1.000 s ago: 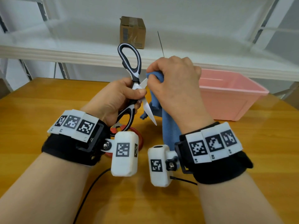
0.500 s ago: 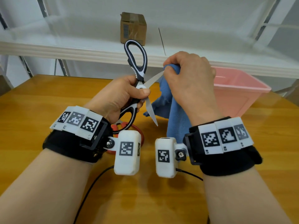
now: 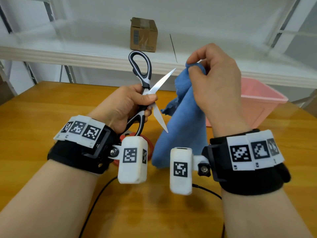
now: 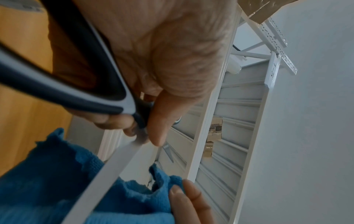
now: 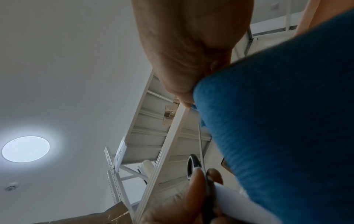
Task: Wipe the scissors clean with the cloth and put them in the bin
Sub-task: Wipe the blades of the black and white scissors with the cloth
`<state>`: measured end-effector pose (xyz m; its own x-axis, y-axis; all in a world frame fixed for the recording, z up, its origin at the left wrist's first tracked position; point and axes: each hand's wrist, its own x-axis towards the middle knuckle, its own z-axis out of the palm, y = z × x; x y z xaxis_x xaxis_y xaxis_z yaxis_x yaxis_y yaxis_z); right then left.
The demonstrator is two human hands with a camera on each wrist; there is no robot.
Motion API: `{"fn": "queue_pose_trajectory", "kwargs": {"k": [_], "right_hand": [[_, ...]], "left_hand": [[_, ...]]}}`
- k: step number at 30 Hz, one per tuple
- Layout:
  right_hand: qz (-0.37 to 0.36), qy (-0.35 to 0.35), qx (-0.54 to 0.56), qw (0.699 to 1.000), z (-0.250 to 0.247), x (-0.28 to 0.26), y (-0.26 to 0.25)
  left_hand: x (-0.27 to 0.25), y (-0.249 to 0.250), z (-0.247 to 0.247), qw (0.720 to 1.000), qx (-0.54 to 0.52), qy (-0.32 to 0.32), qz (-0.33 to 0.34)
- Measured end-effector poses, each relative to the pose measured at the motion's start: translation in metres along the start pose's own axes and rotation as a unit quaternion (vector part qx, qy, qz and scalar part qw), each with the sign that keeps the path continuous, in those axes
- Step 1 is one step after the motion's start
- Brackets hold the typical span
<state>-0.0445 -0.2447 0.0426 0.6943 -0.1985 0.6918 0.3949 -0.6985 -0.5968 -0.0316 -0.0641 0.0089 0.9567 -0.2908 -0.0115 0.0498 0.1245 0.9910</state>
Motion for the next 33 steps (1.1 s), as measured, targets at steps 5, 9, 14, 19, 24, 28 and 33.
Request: {"fn": "queue_pose_trajectory", "kwargs": {"k": [5, 9, 14, 19, 24, 28, 33], "right_hand": [[-0.019, -0.014, -0.025, 0.999, 0.004, -0.005, -0.008], [-0.057, -0.085, -0.043, 0.994, 0.011, -0.008, -0.014], [-0.118, -0.185, -0.068, 0.973, 0.017, -0.012, -0.016], [-0.094, -0.169, -0.088, 0.977, 0.029, -0.014, -0.014], [-0.063, -0.121, -0.100, 0.986, 0.029, -0.010, -0.007], [-0.061, -0.134, -0.044, 0.988, 0.021, -0.009, -0.008], [-0.110, -0.227, -0.109, 0.962, 0.022, -0.013, -0.018]], "left_hand": [[0.001, 0.000, -0.002, 1.000, -0.005, 0.004, 0.002], [0.003, 0.000, -0.003, 1.000, -0.004, 0.013, 0.004], [0.005, -0.001, -0.004, 0.999, 0.017, 0.028, 0.011], [0.004, -0.002, 0.001, 0.998, 0.048, 0.020, 0.026], [0.006, -0.003, 0.004, 0.998, 0.066, 0.017, 0.012], [0.006, -0.002, 0.000, 0.999, 0.043, 0.000, 0.007], [0.005, -0.005, -0.003, 0.998, 0.067, 0.005, 0.005]]}}
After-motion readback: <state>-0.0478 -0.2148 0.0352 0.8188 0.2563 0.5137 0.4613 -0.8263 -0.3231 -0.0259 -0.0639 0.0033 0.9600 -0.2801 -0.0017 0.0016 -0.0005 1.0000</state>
